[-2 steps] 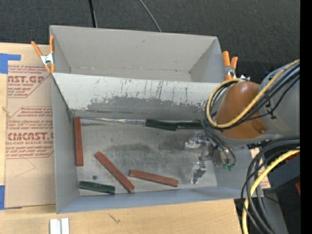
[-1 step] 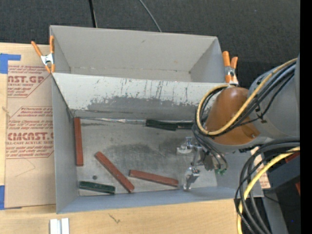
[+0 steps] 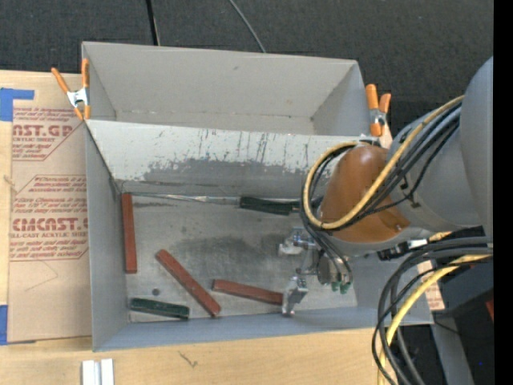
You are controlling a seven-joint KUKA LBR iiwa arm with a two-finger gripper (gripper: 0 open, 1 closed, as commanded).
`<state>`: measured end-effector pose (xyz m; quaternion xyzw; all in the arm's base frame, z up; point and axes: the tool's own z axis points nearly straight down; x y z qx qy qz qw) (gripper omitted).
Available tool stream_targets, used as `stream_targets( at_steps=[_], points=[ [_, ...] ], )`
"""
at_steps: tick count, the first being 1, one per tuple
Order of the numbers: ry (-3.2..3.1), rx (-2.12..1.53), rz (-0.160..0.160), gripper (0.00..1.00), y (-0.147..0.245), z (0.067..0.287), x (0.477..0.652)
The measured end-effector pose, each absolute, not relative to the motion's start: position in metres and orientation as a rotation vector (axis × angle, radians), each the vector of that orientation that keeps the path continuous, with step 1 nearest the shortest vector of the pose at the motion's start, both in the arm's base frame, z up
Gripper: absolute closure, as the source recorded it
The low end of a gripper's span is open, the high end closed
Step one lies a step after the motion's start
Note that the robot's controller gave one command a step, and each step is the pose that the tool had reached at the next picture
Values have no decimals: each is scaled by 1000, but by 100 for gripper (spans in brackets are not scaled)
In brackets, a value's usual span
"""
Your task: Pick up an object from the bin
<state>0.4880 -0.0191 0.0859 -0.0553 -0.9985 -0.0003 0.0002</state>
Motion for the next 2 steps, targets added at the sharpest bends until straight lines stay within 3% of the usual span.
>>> stream_targets(
  at_steps=[1,2],
  points=[
    [-3156,-69,-1,100,32,76,502],
    [-3156,-69,0,100,32,76,502]
  ],
)
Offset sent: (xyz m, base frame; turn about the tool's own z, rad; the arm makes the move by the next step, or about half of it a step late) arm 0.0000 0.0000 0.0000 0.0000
